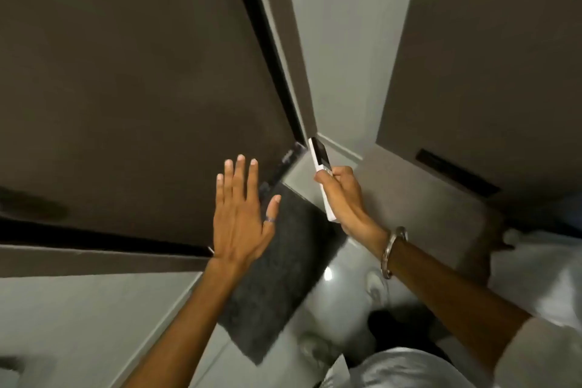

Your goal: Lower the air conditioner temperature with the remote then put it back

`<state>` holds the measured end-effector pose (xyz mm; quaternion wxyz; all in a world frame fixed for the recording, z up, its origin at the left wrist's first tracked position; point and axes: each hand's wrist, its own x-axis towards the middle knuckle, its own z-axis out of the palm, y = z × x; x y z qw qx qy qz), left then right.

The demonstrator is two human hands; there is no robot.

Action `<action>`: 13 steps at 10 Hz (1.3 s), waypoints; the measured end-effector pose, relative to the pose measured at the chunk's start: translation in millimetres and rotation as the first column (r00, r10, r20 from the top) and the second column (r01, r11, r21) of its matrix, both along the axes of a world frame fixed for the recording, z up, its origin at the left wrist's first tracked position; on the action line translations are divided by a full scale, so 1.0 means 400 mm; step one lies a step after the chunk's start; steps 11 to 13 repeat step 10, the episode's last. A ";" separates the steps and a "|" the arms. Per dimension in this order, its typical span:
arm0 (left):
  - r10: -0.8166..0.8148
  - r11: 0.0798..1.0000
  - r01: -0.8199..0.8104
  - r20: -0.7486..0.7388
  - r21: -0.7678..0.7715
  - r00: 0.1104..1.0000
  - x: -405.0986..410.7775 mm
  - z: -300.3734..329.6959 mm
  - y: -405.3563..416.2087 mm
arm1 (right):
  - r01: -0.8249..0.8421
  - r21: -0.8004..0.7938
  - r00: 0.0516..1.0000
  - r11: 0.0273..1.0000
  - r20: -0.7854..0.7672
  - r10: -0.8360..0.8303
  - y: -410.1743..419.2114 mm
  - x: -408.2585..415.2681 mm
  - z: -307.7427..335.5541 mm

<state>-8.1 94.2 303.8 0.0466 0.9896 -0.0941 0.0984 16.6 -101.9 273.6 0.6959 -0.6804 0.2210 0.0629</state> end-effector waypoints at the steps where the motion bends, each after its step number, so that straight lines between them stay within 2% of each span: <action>1: -0.054 0.998 0.051 -0.181 -0.020 0.982 0.010 -0.150 -0.079 | 0.074 -0.062 0.988 0.995 -0.130 -0.081 -0.080 -0.003 -0.156; 2: -0.128 0.991 0.107 -0.372 -0.076 0.919 0.035 -0.368 -0.186 | 0.239 -0.158 0.893 0.958 -0.352 -0.281 -0.179 0.011 -0.399; 3: -0.177 0.984 0.149 -0.438 -0.099 0.881 0.079 -0.531 -0.246 | 0.346 -0.248 0.801 0.905 -0.424 -0.423 -0.230 0.042 -0.585; 4: -0.199 0.980 0.182 -0.472 -0.081 0.859 0.148 -0.759 -0.301 | 0.402 -0.337 0.732 0.851 -0.441 -0.520 -0.273 0.094 -0.842; 5: -0.175 0.984 0.165 -0.507 -0.064 0.844 0.171 -0.891 -0.323 | 0.380 -0.444 0.687 0.812 -0.452 -0.569 -0.278 0.119 -0.984; 6: -0.154 0.986 0.161 -0.574 -0.040 0.804 0.171 -1.002 -0.324 | 0.277 -0.589 0.640 0.759 -0.476 -0.603 -0.268 0.124 -1.111; 8: -0.141 0.987 0.161 -0.616 -0.024 0.775 0.146 -1.023 -0.313 | 0.130 -0.602 0.624 0.788 -0.568 -0.537 -0.266 0.103 -1.196; 9: -0.129 0.991 0.130 -0.602 -0.042 0.788 0.141 -0.986 -0.297 | 0.049 -0.635 0.638 0.771 -0.574 -0.513 -0.256 0.105 -1.169; 10: -0.102 0.994 0.073 -0.504 -0.076 0.858 0.136 -0.853 -0.262 | 0.085 -0.559 0.834 0.825 -0.413 -0.366 -0.214 0.103 -1.030; 13: -0.102 0.994 0.073 -0.504 -0.076 0.858 0.136 -0.853 -0.262 | 0.085 -0.559 0.834 0.825 -0.413 -0.366 -0.214 0.103 -1.030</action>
